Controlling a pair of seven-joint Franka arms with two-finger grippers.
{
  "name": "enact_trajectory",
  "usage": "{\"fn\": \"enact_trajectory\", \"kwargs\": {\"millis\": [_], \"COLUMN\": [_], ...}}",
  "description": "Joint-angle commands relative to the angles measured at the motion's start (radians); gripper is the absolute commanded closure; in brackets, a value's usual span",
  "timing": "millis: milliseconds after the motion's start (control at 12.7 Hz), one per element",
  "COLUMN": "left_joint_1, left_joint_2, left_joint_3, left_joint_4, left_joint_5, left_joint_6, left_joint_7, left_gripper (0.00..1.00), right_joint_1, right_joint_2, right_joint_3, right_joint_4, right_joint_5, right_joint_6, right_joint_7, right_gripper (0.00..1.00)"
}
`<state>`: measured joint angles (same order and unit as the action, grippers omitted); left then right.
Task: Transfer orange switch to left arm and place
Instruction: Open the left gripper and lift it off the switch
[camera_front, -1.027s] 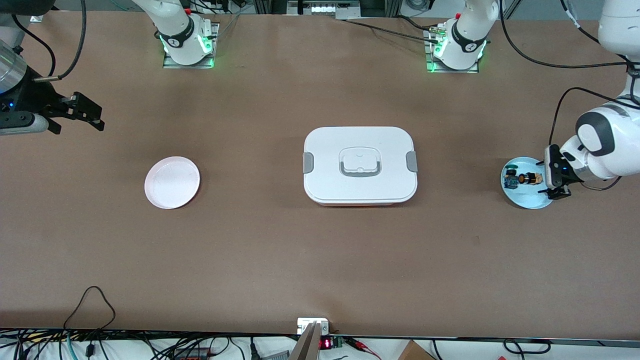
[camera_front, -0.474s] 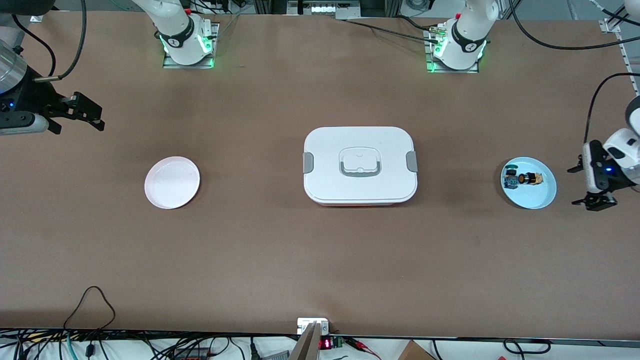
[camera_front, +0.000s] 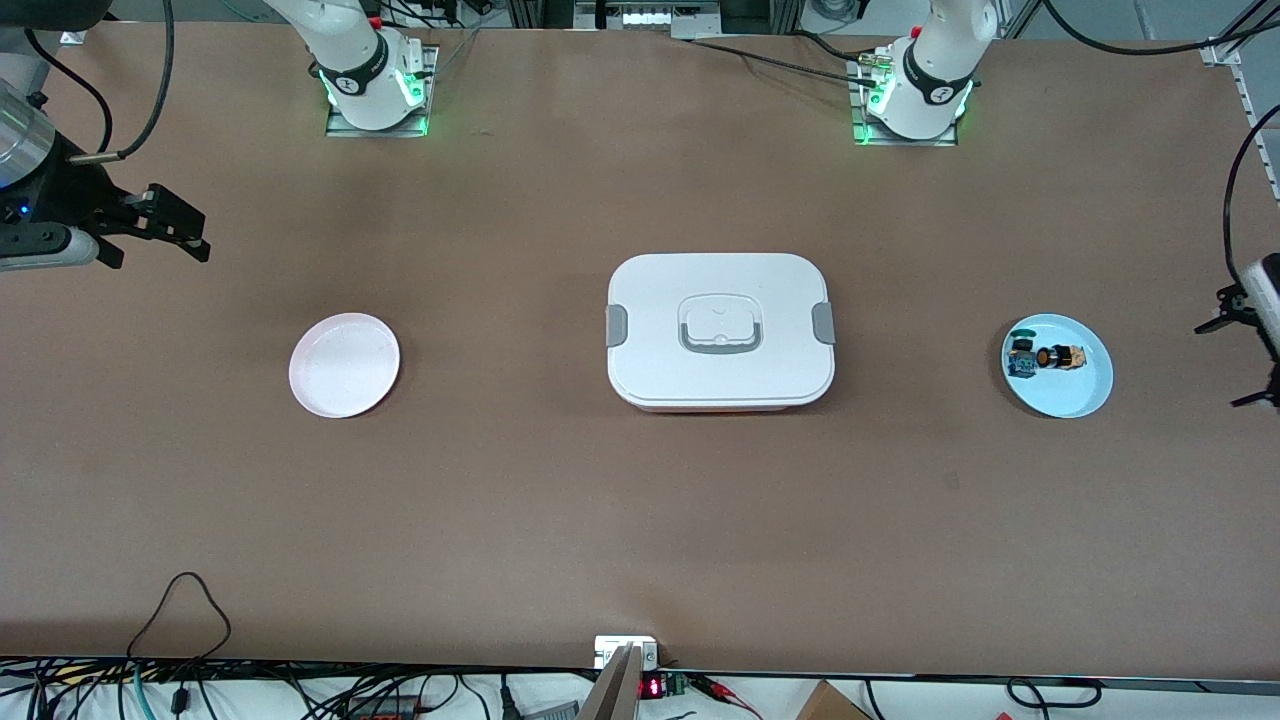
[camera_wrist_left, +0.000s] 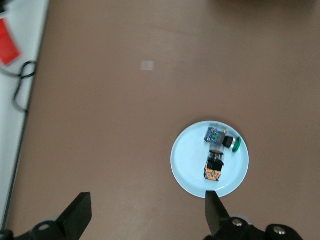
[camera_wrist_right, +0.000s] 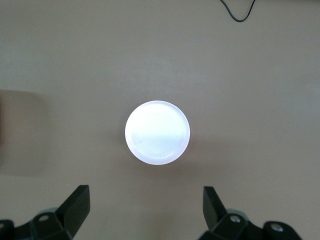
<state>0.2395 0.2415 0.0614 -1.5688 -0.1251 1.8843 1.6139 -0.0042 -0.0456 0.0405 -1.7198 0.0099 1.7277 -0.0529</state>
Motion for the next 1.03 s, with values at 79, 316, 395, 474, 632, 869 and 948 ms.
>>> {"fn": "enact_trajectory", "kwargs": {"millis": [79,316,395,474,632,869,948], "left_joint_1": [-0.067,-0.138,-0.17,-0.198,-0.258,-0.345,-0.356], "left_joint_2": [-0.031,-0.07,-0.077,-0.091,-0.11,-0.123,-0.129], "left_joint_3": [0.005,0.008,0.011,0.011,0.011,0.015,0.021], "left_joint_4": [0.085,0.085,0.085,0.085,0.085,0.087,0.095], "left_joint_5": [0.019,0.039,0.042,0.056,0.058,0.056,0.053], "left_joint_6": [-0.036,-0.092,-0.109,-0.147,-0.262,-0.381,-0.442], "left_joint_7": [-0.389,-0.702,-0.801,-0.898,-1.123,-1.458,-1.574], "left_gripper": [0.0,0.0,0.0,0.0,0.0,0.0,0.0], "right_joint_1": [0.006,0.006,0.006,0.006,0.006,0.006,0.006], "right_joint_2": [0.003,0.003,0.003,0.003,0.003,0.003,0.003], "right_joint_3": [-0.002,-0.002,-0.002,-0.002,-0.002,-0.001,-0.001], "right_joint_4": [0.009,0.009,0.009,0.009,0.009,0.009,0.009], "right_joint_5": [0.015,0.015,0.015,0.015,0.015,0.015,0.015], "right_joint_6": [-0.002,-0.004,-0.004,-0.004,-0.005,-0.005,-0.005], "right_joint_7": [0.012,0.012,0.012,0.012,0.013,0.012,0.012], "right_gripper": [0.0,0.0,0.0,0.0,0.0,0.0,0.0]}}
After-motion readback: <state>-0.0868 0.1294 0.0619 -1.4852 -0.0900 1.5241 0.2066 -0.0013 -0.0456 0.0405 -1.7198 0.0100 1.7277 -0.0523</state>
